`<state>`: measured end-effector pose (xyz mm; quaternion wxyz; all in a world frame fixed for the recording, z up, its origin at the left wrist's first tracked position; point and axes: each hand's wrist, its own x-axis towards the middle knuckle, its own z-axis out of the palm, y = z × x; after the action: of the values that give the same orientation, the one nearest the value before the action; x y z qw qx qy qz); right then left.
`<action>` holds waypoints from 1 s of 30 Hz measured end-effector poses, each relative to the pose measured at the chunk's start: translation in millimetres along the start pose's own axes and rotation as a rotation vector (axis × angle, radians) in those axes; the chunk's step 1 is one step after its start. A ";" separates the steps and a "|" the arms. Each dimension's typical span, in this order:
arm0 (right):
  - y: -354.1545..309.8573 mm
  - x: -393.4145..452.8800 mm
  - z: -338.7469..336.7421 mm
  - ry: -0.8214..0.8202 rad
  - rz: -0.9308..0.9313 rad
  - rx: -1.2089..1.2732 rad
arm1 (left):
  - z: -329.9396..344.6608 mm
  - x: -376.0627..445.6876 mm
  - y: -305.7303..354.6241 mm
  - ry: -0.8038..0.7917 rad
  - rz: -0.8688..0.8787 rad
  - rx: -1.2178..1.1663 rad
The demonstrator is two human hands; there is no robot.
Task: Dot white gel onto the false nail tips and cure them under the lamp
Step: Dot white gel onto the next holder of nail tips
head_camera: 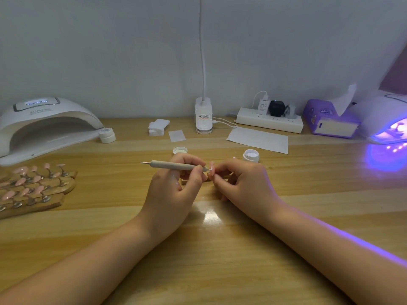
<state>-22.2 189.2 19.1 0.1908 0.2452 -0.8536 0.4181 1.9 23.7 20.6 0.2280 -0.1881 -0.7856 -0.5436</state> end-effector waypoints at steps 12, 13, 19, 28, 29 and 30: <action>-2.1 -0.5 -1.6 -0.017 0.012 -0.008 | -0.3 0.2 -1.4 -0.004 -0.002 0.012; -2.7 -0.5 -1.7 -0.018 0.016 -0.006 | -0.2 0.1 -1.6 -0.002 -0.003 0.010; -4.7 -0.5 -1.4 -0.013 0.027 0.004 | 0.0 0.0 -2.0 0.006 -0.004 -0.003; -3.7 0.5 -1.8 -0.016 0.010 -0.004 | -2.0 0.0 0.8 0.038 0.039 -0.052; -3.8 0.4 -1.6 -0.014 0.008 -0.007 | -1.6 -0.2 0.6 0.036 0.030 -0.042; -3.8 0.5 -1.4 -0.009 0.007 -0.006 | -1.2 -0.5 0.6 0.032 0.020 -0.032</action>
<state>-20.2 188.1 22.5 0.1861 0.2434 -0.8567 0.4150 2.8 22.8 21.2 0.2428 -0.1908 -0.7710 -0.5569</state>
